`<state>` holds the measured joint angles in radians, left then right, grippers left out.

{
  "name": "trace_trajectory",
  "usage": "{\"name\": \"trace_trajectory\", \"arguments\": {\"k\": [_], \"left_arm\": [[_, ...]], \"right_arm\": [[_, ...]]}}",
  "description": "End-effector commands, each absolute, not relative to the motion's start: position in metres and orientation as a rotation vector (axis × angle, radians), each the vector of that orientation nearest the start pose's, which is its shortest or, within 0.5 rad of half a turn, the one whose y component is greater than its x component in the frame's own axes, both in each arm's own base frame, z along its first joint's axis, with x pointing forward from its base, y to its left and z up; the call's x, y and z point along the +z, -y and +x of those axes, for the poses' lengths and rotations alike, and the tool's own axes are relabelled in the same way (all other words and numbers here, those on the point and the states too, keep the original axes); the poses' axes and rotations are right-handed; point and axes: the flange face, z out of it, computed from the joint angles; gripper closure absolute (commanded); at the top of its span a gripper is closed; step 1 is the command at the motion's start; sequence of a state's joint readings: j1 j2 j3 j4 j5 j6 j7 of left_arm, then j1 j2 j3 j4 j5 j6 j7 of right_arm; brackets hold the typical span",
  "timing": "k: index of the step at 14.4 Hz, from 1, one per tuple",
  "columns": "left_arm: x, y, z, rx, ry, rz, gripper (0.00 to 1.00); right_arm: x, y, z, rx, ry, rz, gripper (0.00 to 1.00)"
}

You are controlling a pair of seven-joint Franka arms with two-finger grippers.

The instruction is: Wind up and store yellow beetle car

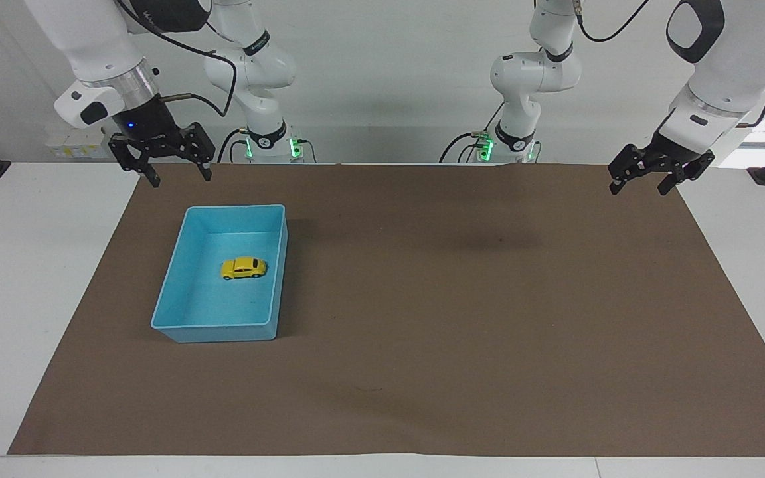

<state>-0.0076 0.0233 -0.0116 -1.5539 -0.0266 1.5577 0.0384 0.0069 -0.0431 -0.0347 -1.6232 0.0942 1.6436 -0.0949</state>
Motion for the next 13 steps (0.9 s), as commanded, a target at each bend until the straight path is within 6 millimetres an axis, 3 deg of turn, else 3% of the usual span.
{"name": "trace_trajectory", "arguments": {"k": [1, 6, 13], "left_arm": [[0.621, 0.011, 0.554, 0.039, -0.073, -3.155, 0.0], [0.621, 0.011, 0.554, 0.039, -0.073, -3.155, 0.0], [0.621, 0.012, 0.554, 0.039, -0.075, -3.155, 0.0]], "right_arm": [[0.631, 0.004, 0.552, -0.095, 0.076, -3.065, 0.0], [0.629, -0.011, 0.547, -0.034, 0.121, -3.071, 0.0], [0.63, 0.001, 0.546, -0.03, 0.095, -3.088, 0.0]]}}
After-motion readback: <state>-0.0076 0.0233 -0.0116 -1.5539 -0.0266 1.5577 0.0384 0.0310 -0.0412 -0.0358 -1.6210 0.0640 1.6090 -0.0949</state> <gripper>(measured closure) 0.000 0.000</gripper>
